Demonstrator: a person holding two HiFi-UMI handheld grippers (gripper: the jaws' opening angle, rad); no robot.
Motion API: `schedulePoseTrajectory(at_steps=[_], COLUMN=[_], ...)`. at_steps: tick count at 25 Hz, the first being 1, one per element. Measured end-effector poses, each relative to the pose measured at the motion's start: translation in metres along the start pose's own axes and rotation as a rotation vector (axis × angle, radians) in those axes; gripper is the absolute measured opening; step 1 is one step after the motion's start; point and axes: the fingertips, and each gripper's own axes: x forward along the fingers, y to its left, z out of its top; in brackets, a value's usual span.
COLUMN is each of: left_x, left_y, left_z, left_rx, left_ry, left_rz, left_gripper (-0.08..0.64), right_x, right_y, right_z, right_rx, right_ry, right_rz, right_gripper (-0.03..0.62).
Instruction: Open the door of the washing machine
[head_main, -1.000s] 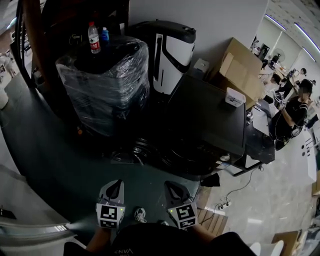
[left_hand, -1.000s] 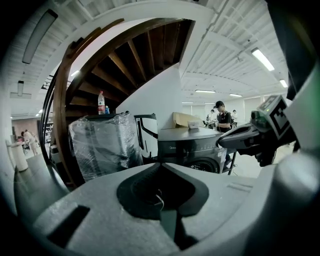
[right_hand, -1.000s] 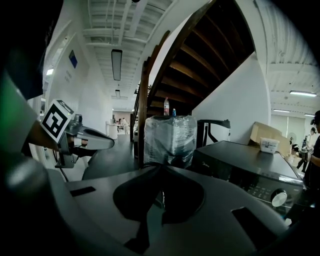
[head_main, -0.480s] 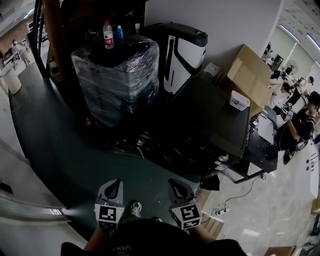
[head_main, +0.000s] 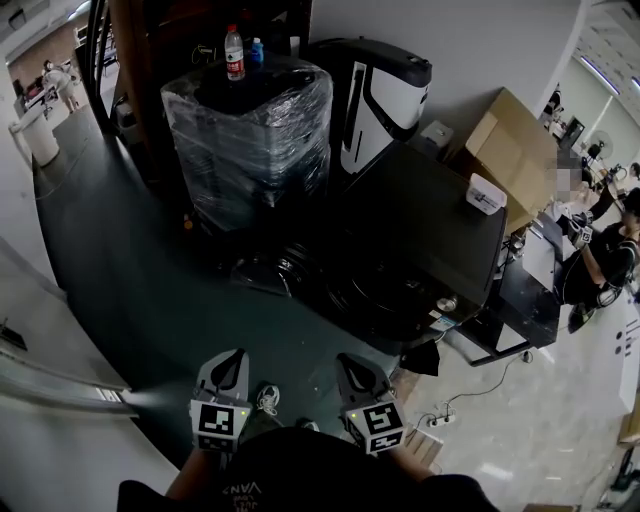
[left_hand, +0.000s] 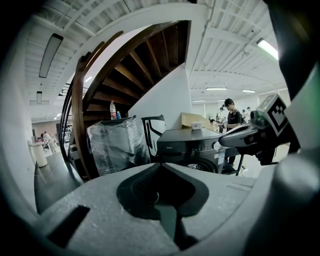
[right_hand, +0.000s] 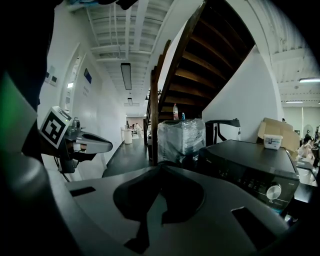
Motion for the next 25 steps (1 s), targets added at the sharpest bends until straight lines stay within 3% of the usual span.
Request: schedulePoseTrajectory(at_steps=[13, 25], left_x=[-0.024, -0.025], left_y=[-0.019, -0.040], left_z=[-0.018, -0.022], left_rx=[-0.033, -0.023], left_ry=[0.003, -0.005], left_rz=[0.068, 0.079], left_gripper=[0.017, 0.018], right_x=[-0.012, -0.019], right_y=[0.000, -0.003], right_z=[-0.023, -0.028], right_rx=[0.007, 0.007], right_ry=[0.041, 0.042], right_rz=[0.061, 0.093], right_gripper=[0.003, 0.003])
